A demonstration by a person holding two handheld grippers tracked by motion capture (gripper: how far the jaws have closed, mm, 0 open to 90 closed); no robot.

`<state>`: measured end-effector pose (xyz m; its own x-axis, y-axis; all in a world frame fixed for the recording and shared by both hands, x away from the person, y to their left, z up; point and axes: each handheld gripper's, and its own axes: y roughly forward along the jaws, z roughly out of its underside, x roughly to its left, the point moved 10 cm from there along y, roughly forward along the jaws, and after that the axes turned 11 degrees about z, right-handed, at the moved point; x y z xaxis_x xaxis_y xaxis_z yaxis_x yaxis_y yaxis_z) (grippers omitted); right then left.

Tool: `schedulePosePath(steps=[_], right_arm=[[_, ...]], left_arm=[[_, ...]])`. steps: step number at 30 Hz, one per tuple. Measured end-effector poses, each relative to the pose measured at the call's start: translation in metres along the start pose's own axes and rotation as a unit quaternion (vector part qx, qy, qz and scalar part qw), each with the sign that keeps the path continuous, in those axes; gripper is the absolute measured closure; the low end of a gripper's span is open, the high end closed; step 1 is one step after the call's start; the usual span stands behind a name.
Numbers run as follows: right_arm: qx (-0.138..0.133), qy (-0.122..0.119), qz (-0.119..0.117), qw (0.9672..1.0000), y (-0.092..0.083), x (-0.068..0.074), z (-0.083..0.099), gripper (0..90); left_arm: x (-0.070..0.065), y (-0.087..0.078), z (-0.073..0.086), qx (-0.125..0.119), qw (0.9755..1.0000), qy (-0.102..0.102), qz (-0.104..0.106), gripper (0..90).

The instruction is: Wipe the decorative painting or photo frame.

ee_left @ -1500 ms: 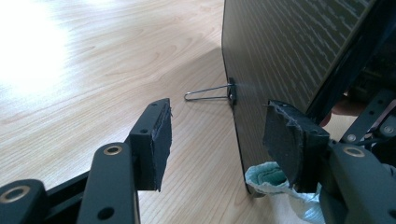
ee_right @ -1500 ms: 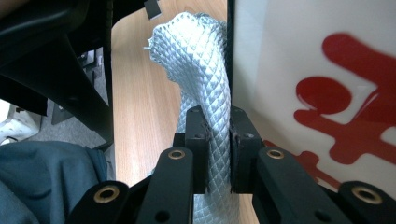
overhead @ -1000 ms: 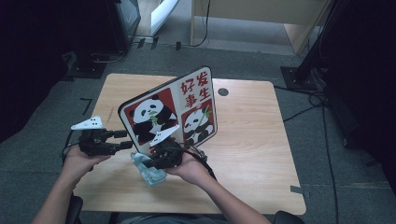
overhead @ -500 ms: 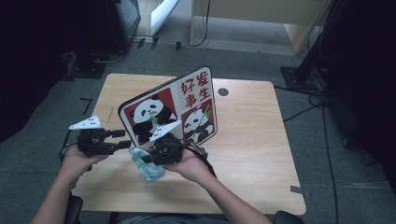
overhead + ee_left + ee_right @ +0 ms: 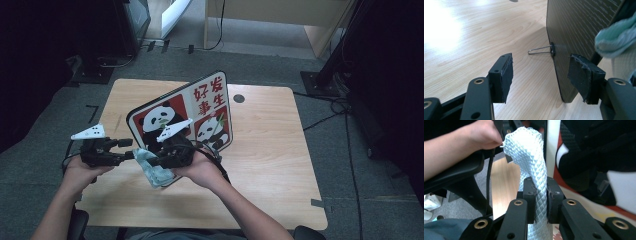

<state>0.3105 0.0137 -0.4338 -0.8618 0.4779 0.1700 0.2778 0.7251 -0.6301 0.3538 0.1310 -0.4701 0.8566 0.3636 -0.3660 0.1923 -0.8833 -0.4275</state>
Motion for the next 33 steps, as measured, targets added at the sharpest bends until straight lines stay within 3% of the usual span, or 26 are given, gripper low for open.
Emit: schedulePosePath(steps=[22, 33], right_arm=[[-0.027, -0.011, 0.013, 0.9995, -0.025, 0.003, -0.051, 81.2], [-0.038, -0.02, 0.016, 0.9989, -0.038, 0.004, -0.075, 81.2]], left_arm=[[-0.02, 0.001, -0.005, -0.007, 0.9995, 0.02, 0.022, 37.4], [-0.029, 0.001, -0.009, -0.014, 0.9992, 0.018, 0.033, 40.3]])
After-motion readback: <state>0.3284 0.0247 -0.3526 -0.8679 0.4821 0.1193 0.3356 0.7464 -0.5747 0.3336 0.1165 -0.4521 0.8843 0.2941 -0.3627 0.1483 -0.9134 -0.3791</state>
